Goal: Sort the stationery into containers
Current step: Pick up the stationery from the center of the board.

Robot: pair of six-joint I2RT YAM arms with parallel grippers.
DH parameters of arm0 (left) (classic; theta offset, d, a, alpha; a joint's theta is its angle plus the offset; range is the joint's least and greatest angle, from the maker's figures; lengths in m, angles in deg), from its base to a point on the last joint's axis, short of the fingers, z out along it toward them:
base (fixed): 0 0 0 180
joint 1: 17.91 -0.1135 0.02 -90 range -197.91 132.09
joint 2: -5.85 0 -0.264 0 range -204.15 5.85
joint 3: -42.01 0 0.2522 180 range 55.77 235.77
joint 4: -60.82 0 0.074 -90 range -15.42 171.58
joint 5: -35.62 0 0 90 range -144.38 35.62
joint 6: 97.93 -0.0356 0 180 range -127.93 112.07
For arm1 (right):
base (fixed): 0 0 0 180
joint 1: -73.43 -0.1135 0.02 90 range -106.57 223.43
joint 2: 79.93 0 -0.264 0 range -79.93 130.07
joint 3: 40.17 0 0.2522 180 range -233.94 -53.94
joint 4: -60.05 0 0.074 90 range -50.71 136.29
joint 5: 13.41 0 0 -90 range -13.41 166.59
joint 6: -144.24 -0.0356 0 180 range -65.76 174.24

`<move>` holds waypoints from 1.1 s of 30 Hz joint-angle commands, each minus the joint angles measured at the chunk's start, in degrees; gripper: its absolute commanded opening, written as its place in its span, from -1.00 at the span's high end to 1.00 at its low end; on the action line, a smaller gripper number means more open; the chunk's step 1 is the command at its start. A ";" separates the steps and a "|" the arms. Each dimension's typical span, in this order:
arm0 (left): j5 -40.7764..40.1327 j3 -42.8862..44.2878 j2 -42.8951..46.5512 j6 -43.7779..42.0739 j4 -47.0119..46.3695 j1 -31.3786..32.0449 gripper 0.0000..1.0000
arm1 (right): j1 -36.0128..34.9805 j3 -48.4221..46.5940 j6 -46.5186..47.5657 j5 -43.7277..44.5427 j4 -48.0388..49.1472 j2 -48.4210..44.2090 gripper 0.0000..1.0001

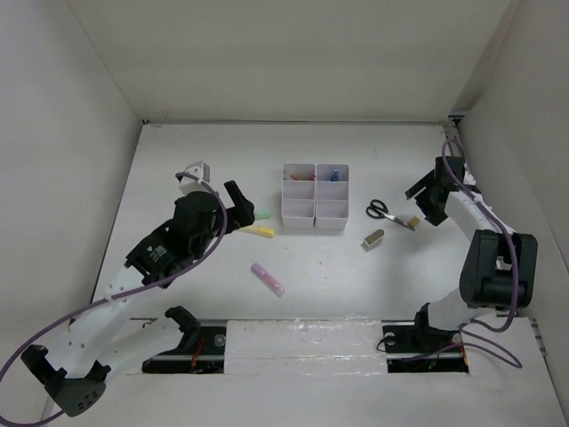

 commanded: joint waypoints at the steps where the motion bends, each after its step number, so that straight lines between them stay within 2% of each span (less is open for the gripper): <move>1: -1.59 -0.48 2.76 0.56 0.34 0.05 -1.00 | 1.71 -3.63 1.13 0.76 1.58 1.80 -0.61; 9: -2.12 -0.48 3.91 1.71 0.88 0.05 -1.00 | 2.25 -3.63 2.88 -1.70 -0.19 8.57 -0.37; 13: -0.98 -0.48 3.91 1.71 -0.18 0.05 -1.00 | 2.25 -4.15 3.41 -3.19 -1.50 10.16 -0.35; 14: -0.46 -0.48 3.91 1.71 -0.71 0.05 -1.00 | 2.25 -4.15 3.93 -3.20 -1.50 10.94 -0.25; 16: 1.03 -1.01 3.91 1.18 -1.32 -1.26 -1.00 | 2.25 -4.15 3.94 -3.20 -1.50 11.57 -0.22; 19: 3.06 -1.01 3.91 0.66 -1.94 -2.32 -1.00 | 2.25 -3.54 4.46 -2.49 -1.50 11.57 0.12; 20: 3.06 -1.01 3.91 0.65 -2.46 -2.32 -1.00 | 2.25 -3.02 4.47 -2.49 -1.50 11.57 0.17; 21: 3.06 -1.01 3.91 0.65 -2.47 -2.32 -1.00 | 2.25 -3.01 4.47 -2.49 -1.50 11.57 0.34; 24: 3.06 -1.01 3.91 0.65 -2.47 -2.32 -1.00 | 2.25 -3.53 4.47 -1.53 -2.82 12.09 0.36; 25: 2.54 -1.01 4.43 0.65 -2.47 -2.32 -1.00 | 2.25 -3.54 4.47 -1.53 -3.35 12.09 0.52; 27: 2.54 -1.01 4.96 0.65 -2.47 -2.32 -1.00 | 2.25 -3.54 4.47 -0.92 -3.35 12.09 0.70; 28: 2.54 -1.01 4.97 0.65 -2.47 -2.32 -1.00 | 2.25 -3.54 4.47 -0.91 -3.35 12.09 1.00; 33: 2.54 -1.01 5.49 0.65 -2.47 -2.32 -1.00 | 2.25 -4.07 2.45 0.93 -4.05 8.85 1.00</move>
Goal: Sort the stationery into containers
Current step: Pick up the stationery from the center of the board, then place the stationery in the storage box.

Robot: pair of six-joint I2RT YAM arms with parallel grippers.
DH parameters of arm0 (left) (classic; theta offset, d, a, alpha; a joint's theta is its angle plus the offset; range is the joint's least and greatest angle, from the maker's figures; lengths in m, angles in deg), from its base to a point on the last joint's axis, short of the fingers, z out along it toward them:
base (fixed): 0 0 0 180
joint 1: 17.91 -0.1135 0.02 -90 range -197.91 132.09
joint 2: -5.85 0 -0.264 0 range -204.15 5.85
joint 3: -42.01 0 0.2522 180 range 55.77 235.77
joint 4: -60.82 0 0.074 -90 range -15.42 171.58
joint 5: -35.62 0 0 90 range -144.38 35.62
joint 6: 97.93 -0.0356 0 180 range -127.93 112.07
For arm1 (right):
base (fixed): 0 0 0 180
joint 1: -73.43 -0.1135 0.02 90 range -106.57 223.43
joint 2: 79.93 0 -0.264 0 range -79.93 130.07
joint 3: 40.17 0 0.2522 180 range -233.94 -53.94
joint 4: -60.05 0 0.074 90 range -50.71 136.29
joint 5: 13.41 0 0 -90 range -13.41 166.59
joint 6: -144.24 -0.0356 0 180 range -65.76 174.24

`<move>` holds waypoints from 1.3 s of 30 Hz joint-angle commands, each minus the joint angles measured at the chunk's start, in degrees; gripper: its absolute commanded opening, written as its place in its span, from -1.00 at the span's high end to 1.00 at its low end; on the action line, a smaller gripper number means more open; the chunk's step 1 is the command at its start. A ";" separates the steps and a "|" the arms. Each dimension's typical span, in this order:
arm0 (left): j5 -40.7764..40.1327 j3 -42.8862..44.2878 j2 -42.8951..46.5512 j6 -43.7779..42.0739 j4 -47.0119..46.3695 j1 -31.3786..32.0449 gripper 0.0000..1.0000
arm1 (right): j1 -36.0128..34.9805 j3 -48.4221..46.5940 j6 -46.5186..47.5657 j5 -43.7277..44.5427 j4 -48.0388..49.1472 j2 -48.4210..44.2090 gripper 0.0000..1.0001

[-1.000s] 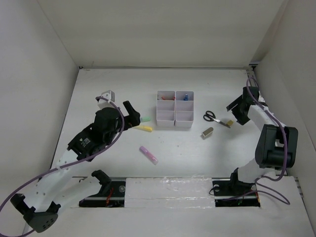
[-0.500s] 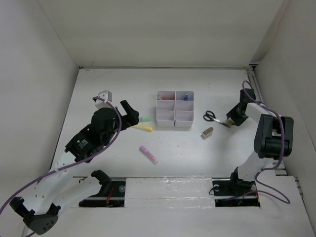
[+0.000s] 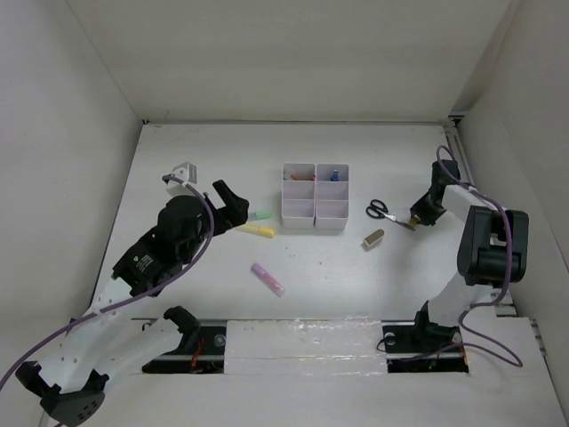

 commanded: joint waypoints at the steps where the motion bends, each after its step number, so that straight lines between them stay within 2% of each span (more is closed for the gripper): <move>1: -0.09 -0.62 0.77 -0.55 -1.60 -0.16 -1.00 | 0.00 -1.38 -1.21 2.60 -1.74 -3.61 1.00; 6: 1.05 -1.67 0.77 -1.07 -2.21 -0.16 -1.00 | -1.58 -3.05 -3.13 1.10 -1.21 -12.58 1.00; 10: 2.29 -2.19 0.77 -1.61 -3.26 -0.16 -1.00 | -5.97 -2.97 -3.14 -0.47 1.50 -18.12 1.00; 12: 2.29 -2.20 0.16 -2.13 -3.26 -0.16 -1.00 | -8.87 -0.25 -1.22 -8.35 5.63 -21.01 1.00; 13: 2.81 -2.20 0.16 -2.13 -3.26 -0.16 -1.00 | -10.01 0.81 1.49 -12.22 11.30 -21.98 1.00; 14: 2.81 -2.20 -0.36 -2.13 -3.26 -0.16 -1.00 | -12.46 1.69 3.00 -19.65 14.06 -22.78 1.00; 16: 3.34 -2.20 -0.90 -2.13 -3.26 -0.16 -1.00 | -15.63 2.49 7.73 -24.63 18.55 -24.01 1.00; 18: 4.04 -2.20 -2.12 -2.13 -3.79 -0.16 -1.00 | -20.10 1.53 9.77 -24.65 19.10 -24.54 1.00; 22: 4.75 -2.20 -3.27 -2.13 -4.32 -0.16 -1.00 | -24.69 -2.59 12.24 -23.08 19.10 -20.87 1.00; 31: 5.80 -3.34 -2.22 -3.27 -5.37 -0.16 -1.00 | -27.78 -5.51 14.09 -21.04 20.31 -13.04 1.00; 39: 6.86 -3.34 -2.22 -3.80 -5.37 -0.16 -1.00 | -30.77 -5.51 17.25 -21.05 23.49 -12.33 1.00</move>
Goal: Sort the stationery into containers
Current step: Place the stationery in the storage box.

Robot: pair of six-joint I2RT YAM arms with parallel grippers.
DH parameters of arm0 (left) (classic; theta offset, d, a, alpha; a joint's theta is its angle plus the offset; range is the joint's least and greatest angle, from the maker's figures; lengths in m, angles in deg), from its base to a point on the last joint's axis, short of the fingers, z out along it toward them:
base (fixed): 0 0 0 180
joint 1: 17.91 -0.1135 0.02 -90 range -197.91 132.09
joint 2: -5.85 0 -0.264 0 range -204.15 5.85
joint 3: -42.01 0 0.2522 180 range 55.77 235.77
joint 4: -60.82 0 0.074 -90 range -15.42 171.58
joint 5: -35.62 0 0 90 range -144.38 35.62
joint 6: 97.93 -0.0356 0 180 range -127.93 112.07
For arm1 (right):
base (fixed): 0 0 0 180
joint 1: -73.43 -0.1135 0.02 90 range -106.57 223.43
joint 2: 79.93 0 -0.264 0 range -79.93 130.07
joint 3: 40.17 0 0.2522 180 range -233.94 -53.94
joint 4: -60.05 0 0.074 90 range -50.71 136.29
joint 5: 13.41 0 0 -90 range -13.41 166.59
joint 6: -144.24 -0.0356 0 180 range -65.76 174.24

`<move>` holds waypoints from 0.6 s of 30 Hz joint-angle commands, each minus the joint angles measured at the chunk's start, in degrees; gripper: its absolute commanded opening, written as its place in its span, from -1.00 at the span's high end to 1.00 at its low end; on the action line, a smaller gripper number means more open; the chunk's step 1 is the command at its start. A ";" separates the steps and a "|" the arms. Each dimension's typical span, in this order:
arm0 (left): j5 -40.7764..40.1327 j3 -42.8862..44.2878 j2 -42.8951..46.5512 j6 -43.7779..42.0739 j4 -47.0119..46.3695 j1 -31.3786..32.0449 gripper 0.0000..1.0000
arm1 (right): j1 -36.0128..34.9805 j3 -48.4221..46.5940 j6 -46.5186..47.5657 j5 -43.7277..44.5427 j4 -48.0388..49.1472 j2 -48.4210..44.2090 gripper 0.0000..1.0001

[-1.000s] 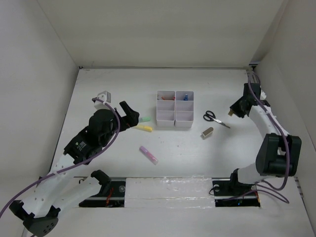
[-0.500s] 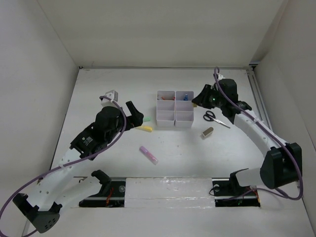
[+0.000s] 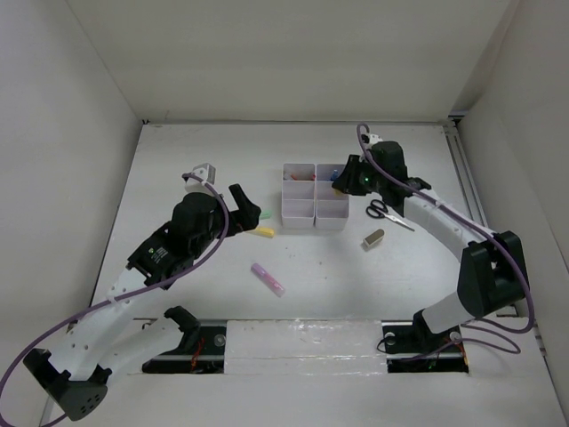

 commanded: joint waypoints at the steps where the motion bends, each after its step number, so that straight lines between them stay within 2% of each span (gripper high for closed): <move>1: 0.76 -0.43 1.13 -1.05 -1.98 -0.16 -1.00 | -1.63 -2.38 2.58 -0.11 5.83 -0.76 1.00; 6: 1.28 -0.43 1.13 -1.05 -2.51 -0.16 -1.00 | -2.95 -2.91 4.43 4.71 5.83 0.29 1.00; 14: 1.81 -0.43 1.13 -1.05 -2.51 -0.16 -1.00 | -4.62 -1.06 5.58 5.96 5.83 0.29 1.00; 18: 1.81 -0.96 1.13 -1.05 -2.51 -0.16 -1.00 | -6.81 2.26 5.58 9.73 5.83 -1.11 1.00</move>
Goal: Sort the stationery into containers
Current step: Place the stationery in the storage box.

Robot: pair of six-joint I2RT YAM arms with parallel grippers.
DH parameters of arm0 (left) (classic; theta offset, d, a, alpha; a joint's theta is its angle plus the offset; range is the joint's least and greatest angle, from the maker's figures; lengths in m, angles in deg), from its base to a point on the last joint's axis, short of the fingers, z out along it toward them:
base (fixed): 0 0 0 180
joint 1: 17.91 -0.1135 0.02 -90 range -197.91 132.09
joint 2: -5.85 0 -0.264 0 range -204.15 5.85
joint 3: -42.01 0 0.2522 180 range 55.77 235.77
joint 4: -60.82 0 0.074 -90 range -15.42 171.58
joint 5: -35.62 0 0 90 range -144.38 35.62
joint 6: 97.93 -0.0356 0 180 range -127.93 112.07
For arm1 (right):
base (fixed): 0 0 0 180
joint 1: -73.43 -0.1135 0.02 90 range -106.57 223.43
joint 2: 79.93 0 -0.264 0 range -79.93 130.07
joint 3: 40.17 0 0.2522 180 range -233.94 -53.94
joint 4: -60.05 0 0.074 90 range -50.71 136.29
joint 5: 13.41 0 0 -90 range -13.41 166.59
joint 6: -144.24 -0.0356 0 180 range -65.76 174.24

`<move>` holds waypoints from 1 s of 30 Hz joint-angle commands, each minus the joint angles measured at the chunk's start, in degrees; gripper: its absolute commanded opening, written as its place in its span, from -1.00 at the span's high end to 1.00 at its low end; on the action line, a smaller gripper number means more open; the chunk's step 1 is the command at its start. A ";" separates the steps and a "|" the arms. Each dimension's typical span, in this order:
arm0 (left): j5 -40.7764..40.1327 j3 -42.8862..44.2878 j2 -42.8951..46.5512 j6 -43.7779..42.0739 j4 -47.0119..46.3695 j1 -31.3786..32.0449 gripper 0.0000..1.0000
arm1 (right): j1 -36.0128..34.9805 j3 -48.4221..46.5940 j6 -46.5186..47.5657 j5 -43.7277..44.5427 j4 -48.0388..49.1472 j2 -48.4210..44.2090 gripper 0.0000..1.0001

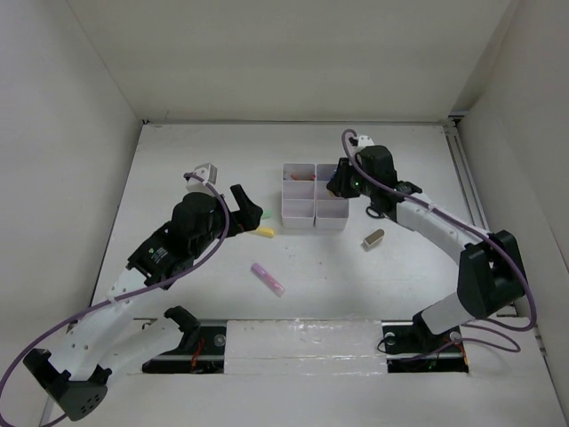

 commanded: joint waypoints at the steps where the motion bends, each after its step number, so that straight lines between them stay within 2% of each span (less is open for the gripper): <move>1: 0.24 -0.94 1.13 -0.79 -2.07 -0.16 -1.00 | -2.66 2.25 0.49 3.88 2.82 -2.01 1.00; 9: 1.29 -0.94 1.13 -1.31 -2.60 -0.16 -1.00 | -4.96 7.52 -0.57 7.65 5.19 -4.48 1.00; 30: 2.35 -0.94 1.13 -1.31 -3.13 -0.16 -1.00 | -8.03 10.87 0.04 16.89 8.79 -5.79 1.00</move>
